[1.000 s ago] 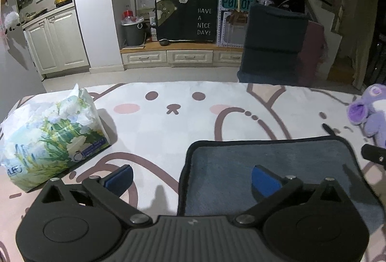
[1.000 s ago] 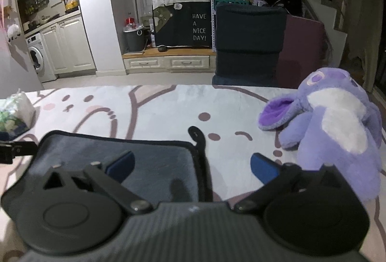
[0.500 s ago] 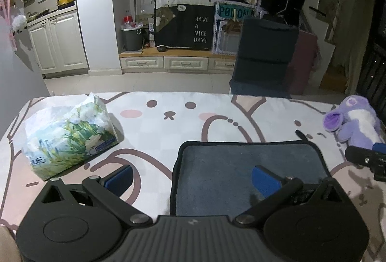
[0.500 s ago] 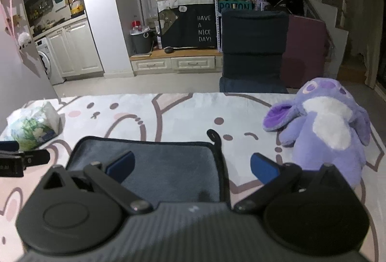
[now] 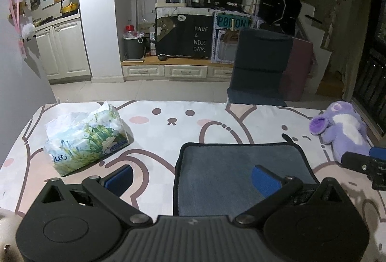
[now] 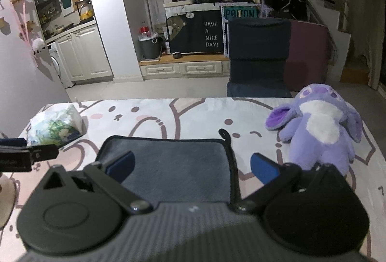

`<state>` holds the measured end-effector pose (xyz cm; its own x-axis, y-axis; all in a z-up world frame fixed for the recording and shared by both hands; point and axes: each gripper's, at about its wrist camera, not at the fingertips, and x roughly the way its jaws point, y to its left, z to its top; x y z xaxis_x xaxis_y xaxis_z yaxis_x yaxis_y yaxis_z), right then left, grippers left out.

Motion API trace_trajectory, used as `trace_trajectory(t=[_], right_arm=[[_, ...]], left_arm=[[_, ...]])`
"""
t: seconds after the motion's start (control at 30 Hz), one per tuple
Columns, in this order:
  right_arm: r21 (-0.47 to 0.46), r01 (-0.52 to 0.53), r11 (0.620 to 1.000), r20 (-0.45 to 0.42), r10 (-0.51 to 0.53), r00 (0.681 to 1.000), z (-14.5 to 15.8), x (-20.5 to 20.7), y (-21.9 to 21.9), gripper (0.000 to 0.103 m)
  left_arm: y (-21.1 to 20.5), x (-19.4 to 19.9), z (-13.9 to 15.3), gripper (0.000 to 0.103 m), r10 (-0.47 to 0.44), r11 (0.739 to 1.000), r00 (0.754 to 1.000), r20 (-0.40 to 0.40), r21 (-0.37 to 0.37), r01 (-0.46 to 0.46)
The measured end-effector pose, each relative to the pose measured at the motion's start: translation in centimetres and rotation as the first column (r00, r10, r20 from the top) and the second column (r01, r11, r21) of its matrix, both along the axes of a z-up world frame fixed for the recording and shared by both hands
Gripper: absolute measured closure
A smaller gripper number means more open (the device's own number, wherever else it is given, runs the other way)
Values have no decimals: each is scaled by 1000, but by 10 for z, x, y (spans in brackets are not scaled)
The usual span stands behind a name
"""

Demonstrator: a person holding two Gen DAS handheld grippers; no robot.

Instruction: Fold towel

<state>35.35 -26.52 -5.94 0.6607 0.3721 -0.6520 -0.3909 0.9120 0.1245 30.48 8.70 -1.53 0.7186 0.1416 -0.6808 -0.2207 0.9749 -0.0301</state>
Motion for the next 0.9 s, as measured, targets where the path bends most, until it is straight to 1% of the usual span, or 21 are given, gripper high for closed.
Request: trace_trajectory(t=[0.23, 0.43, 0.53, 0.6, 0.7, 0.9], right_arm=[[-1, 0, 1000, 24, 0, 1000, 18, -29, -4, 0], [12, 15, 1000, 32, -15, 999, 32, -50, -13, 0], [21, 18, 1000, 36, -19, 999, 37, -61, -19, 0], [21, 24, 999, 40, -25, 999, 40, -68, -22, 0], [29, 31, 999, 34, -32, 999, 45, -80, -26, 0], [29, 28, 999, 42, -29, 999, 54, -102, -32, 0]], left_arm=[[-12, -24, 14, 0, -27, 1000, 999, 20, 5, 27], [-18, -42, 22, 0, -25, 1000, 999, 26, 0, 25], [-19, -51, 27, 0, -21, 1000, 999, 31, -15, 21], [-21, -58, 31, 0, -20, 1000, 999, 37, -9, 20], [-25, -68, 37, 0, -24, 1000, 999, 45, -3, 24], [-31, -87, 44, 0, -37, 999, 998, 53, -18, 38]])
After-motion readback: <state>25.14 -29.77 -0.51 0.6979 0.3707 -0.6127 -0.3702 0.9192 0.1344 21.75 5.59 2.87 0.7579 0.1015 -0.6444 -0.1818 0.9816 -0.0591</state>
